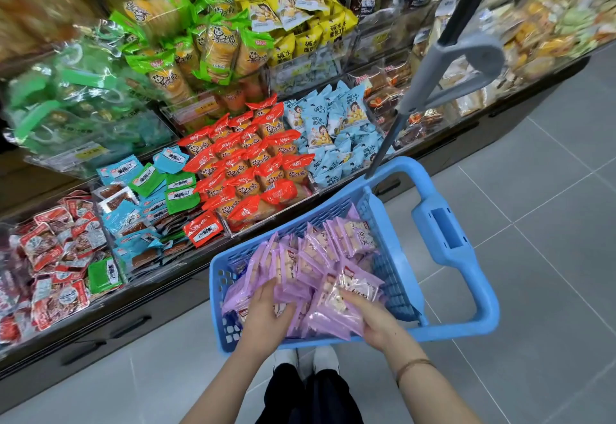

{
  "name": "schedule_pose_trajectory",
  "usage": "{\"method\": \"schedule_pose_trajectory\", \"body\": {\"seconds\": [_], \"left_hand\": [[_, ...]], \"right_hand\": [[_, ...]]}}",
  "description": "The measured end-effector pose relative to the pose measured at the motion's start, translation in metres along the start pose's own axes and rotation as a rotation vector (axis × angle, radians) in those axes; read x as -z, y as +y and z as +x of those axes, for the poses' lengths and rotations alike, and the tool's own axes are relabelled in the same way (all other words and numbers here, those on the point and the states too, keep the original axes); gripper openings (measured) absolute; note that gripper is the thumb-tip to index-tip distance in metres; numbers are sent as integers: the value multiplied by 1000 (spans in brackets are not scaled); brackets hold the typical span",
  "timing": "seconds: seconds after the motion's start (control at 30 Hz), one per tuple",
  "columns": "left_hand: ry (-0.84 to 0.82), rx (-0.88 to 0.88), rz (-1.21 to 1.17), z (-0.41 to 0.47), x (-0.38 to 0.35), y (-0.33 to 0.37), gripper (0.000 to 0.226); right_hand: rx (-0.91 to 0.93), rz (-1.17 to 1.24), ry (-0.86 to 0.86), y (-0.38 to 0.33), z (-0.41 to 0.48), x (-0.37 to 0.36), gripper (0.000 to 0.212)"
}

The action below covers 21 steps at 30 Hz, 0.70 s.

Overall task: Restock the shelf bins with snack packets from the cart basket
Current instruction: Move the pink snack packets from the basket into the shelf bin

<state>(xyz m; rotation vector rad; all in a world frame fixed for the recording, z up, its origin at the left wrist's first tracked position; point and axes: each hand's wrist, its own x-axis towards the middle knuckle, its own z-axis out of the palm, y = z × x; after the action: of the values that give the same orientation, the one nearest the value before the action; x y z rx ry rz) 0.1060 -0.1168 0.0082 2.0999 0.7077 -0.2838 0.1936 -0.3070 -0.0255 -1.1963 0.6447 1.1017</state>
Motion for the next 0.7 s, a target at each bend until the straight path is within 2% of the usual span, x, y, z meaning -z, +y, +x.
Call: {"method": "schedule_pose_trajectory", "body": {"seconds": [0.07, 0.17, 0.23, 0.33, 0.47, 0.6, 0.7], "left_hand": [[-73, 55, -153, -8, -1, 16, 58], [-339, 299, -356, -11, -9, 31, 114], [-355, 348, -436, -12, -12, 26, 122], [-232, 361, -577, -16, -8, 9, 105], [-132, 450, -808, -26, 10, -17, 80], [6, 518, -967, -39, 22, -39, 37], [83, 552, -1035, -49, 26, -48, 30]], "right_hand": [[29, -111, -31, 7, -19, -7, 62], [50, -340, -20, 16, -31, -25, 80], [66, -425, -5, 19, -29, -36, 79], [66, -402, 41, 15, -21, -38, 73], [106, -586, 280, 9, 9, -10, 44], [-32, -698, 318, 7, 40, -4, 46], [-103, -702, 321, 8, 58, -16, 51]]}}
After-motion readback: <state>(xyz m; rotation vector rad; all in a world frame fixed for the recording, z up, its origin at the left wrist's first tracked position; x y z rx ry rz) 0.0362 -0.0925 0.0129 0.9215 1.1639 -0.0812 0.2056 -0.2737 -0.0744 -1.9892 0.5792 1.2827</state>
